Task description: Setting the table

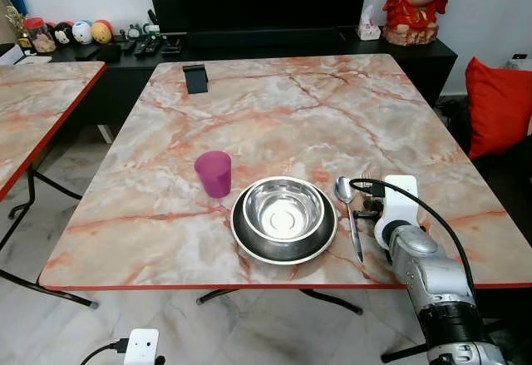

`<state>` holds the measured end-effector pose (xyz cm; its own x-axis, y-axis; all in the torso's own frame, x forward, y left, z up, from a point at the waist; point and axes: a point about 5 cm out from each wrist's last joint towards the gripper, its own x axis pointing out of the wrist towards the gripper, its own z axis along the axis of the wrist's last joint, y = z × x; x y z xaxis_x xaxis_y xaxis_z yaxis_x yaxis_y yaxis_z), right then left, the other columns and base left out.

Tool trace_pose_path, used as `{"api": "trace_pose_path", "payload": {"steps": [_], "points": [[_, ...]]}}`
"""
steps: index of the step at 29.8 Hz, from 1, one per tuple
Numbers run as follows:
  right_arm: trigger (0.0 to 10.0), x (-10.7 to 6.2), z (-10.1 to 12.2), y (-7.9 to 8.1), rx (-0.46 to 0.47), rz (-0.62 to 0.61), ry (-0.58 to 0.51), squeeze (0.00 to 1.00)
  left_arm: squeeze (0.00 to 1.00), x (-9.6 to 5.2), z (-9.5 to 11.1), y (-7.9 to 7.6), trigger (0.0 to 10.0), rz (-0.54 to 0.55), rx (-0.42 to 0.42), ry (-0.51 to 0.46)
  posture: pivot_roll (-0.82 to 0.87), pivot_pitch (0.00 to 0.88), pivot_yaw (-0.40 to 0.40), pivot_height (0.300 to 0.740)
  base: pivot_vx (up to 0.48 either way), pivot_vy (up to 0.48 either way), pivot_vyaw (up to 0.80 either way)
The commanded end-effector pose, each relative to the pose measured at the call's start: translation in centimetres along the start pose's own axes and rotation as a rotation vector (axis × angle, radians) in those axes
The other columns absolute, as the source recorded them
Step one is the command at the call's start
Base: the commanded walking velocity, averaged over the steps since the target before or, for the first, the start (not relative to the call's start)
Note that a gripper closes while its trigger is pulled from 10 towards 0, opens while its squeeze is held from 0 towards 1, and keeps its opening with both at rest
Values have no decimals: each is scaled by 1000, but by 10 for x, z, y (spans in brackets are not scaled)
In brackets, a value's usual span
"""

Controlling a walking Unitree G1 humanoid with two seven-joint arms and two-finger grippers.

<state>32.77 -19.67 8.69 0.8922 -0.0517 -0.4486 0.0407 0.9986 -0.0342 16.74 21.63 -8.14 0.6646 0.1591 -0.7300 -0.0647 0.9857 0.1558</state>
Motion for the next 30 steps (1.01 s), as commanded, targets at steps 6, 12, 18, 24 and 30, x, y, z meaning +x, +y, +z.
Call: {"api": "trace_pose_path", "payload": {"steps": [6, 12, 18, 24, 30], "points": [[10000, 3, 2, 0, -16, 1, -13, 0, 0, -1, -4, 3, 10000, 5, 11, 10, -79, 8, 39, 740, 0, 0, 0], [10000, 4, 1, 0, -18, 3, -25, 0, 0, -1, -4, 3, 10000, 5, 13, 12, -76, 9, 40, 740, 0, 0, 0], [10000, 6, 4, 1, -16, -5, -46, 0, 0, -1, -4, 4, 10000, 3, 16, 14, -74, 9, 42, 740, 0, 0, 0], [10000, 6, 4, 3, -21, 4, -50, 0, 0, -1, -5, 4, 10000, 2, 16, 15, -73, 8, 43, 740, 0, 0, 0], [10000, 7, -1, 4, -23, 6, -53, 0, 0, -2, -5, 3, 10000, 1, 16, 17, -71, 10, 44, 740, 0, 0, 0]]}}
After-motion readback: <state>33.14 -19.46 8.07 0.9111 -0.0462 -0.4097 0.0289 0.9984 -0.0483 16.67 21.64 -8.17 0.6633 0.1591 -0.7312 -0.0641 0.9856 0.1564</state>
